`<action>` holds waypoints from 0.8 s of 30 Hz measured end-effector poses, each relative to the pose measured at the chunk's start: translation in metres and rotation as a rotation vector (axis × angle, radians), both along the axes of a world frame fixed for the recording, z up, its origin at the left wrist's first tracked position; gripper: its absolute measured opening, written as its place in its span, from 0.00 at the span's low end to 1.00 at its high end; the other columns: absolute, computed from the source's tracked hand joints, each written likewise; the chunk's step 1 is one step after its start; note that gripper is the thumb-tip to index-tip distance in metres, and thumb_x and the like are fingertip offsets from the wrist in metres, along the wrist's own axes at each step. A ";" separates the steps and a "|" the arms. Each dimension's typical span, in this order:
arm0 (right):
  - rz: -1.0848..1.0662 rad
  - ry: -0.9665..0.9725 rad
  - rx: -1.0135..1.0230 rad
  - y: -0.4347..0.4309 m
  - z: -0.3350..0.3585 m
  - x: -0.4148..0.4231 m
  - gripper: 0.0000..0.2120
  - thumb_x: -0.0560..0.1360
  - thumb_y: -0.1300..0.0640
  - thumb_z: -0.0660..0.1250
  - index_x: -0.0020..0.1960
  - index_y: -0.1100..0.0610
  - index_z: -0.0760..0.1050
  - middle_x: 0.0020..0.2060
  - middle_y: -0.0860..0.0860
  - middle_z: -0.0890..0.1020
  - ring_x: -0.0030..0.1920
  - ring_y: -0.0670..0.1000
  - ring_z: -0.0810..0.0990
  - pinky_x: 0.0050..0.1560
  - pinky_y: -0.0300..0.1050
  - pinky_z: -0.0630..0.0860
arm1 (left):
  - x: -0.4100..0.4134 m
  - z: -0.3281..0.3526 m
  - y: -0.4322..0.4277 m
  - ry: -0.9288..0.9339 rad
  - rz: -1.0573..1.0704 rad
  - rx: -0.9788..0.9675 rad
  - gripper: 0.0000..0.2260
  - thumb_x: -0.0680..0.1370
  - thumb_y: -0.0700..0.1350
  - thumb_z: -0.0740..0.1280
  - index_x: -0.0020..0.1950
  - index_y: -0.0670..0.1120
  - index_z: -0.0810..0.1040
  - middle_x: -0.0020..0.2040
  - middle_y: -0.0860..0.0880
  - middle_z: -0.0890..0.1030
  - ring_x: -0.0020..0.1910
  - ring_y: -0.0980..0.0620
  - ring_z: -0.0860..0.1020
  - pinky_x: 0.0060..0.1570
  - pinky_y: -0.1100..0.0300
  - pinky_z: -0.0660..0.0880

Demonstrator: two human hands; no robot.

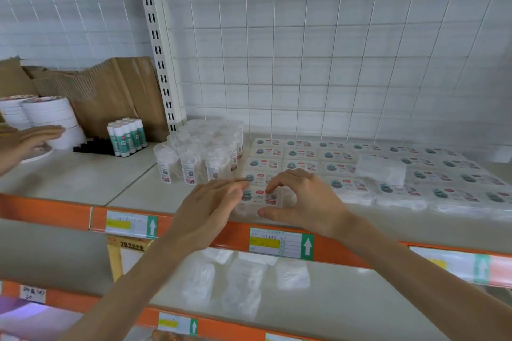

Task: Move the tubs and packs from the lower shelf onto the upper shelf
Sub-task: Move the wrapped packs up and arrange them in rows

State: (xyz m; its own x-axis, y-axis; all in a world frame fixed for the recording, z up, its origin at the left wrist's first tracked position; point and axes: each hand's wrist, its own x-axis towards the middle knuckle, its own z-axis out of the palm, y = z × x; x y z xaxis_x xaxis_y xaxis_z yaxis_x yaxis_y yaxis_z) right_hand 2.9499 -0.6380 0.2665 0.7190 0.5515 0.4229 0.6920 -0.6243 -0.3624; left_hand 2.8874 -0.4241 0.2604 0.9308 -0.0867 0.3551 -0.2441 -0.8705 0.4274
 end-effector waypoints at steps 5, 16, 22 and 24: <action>0.022 -0.017 -0.019 0.002 -0.001 0.001 0.25 0.67 0.31 0.66 0.53 0.48 0.79 0.53 0.43 0.80 0.56 0.45 0.74 0.63 0.48 0.70 | 0.000 0.001 -0.001 0.000 0.022 0.009 0.24 0.82 0.62 0.44 0.70 0.60 0.72 0.64 0.69 0.66 0.56 0.77 0.59 0.54 0.85 0.45; 0.013 -0.028 0.104 -0.015 0.002 0.003 0.18 0.75 0.37 0.63 0.55 0.49 0.79 0.55 0.44 0.80 0.59 0.47 0.75 0.61 0.44 0.71 | 0.001 0.000 -0.002 -0.022 -0.028 0.063 0.21 0.84 0.57 0.48 0.72 0.56 0.72 0.72 0.59 0.70 0.62 0.70 0.61 0.56 0.84 0.45; -0.296 -0.137 0.068 -0.092 0.032 0.021 0.12 0.75 0.51 0.70 0.58 0.50 0.78 0.59 0.48 0.78 0.63 0.51 0.72 0.60 0.39 0.63 | 0.010 0.011 -0.012 -0.042 -0.073 0.052 0.28 0.79 0.64 0.47 0.74 0.55 0.69 0.73 0.59 0.68 0.70 0.66 0.61 0.66 0.69 0.52; -0.425 -0.079 0.029 -0.121 0.035 0.028 0.16 0.74 0.48 0.71 0.60 0.50 0.76 0.62 0.49 0.76 0.65 0.52 0.70 0.61 0.44 0.65 | 0.014 0.017 -0.025 -0.060 -0.100 0.044 0.26 0.81 0.63 0.49 0.74 0.53 0.70 0.73 0.58 0.69 0.72 0.61 0.62 0.66 0.67 0.53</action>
